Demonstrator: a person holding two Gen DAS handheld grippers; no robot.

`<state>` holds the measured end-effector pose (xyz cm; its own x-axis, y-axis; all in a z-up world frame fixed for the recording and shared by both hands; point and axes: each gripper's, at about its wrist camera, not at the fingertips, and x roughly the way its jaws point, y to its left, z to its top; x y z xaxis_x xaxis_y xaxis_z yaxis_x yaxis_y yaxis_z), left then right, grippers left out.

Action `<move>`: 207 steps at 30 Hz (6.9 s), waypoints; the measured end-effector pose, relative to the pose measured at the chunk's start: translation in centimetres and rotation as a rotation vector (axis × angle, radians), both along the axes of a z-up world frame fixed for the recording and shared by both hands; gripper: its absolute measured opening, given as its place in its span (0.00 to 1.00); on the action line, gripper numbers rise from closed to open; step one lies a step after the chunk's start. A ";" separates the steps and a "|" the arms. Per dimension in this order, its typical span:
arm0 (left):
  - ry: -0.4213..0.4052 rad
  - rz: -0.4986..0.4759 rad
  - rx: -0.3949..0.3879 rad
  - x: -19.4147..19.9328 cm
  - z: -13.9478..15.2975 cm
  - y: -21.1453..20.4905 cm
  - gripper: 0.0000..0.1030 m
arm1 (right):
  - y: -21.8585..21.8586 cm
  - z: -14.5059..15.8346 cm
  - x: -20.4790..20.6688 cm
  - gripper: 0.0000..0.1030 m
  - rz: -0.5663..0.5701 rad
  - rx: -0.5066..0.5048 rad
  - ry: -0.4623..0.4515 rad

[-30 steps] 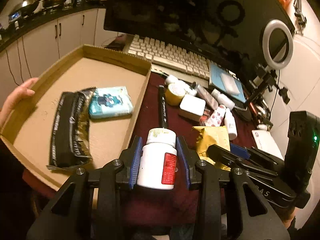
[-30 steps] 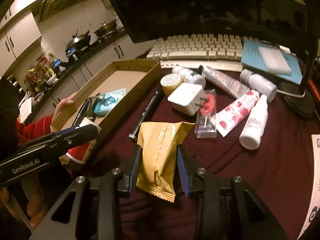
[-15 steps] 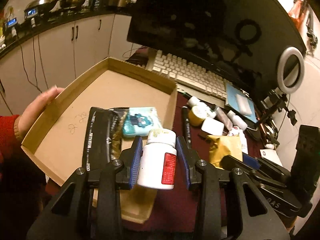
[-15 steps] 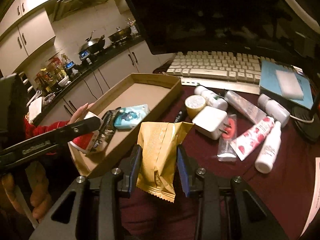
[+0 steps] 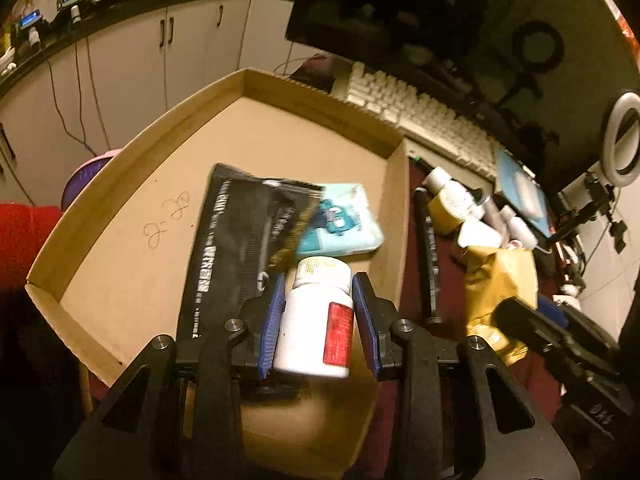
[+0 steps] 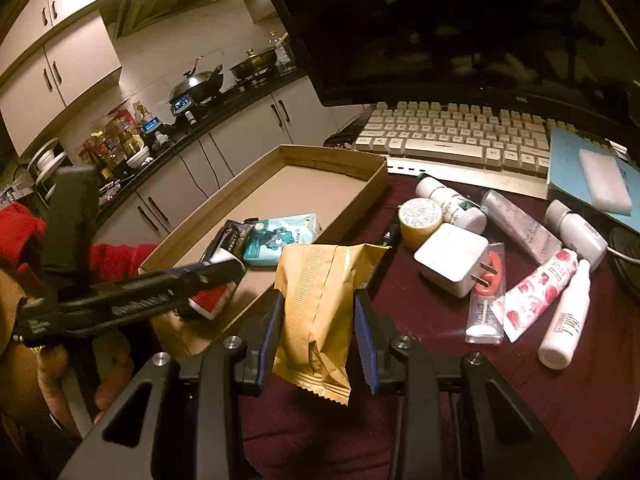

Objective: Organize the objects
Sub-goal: 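Lower the pill bottle and gold snack into the tray and release both, then grasp the black marker with the left gripper, then grasp the white square charger with the right gripper while the left holds the marker, then carry the marker and charger into the tray and open both grippers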

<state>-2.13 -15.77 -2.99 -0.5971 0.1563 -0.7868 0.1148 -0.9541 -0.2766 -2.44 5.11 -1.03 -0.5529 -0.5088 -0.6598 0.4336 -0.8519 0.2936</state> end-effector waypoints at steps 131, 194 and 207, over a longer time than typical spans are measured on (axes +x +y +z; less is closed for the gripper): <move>-0.038 -0.321 -0.150 -1.0 -2.1 12.2 0.16 | 6.4 -1.4 -5.4 0.69 -0.009 0.138 0.036; 0.061 -0.189 -0.073 -0.1 2.0 7.4 0.14 | 7.1 -1.4 2.1 0.43 -0.151 0.096 0.021; 0.088 -0.113 0.008 0.2 4.9 2.9 0.14 | 2.1 0.4 2.1 0.43 -0.039 0.075 0.059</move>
<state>-1.96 -12.92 1.88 -0.6421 0.2328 -0.7304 -0.0188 -0.9573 -0.2886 -0.31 7.19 -0.63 -0.6104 -0.4365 -0.6610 0.4140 -0.8872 0.2036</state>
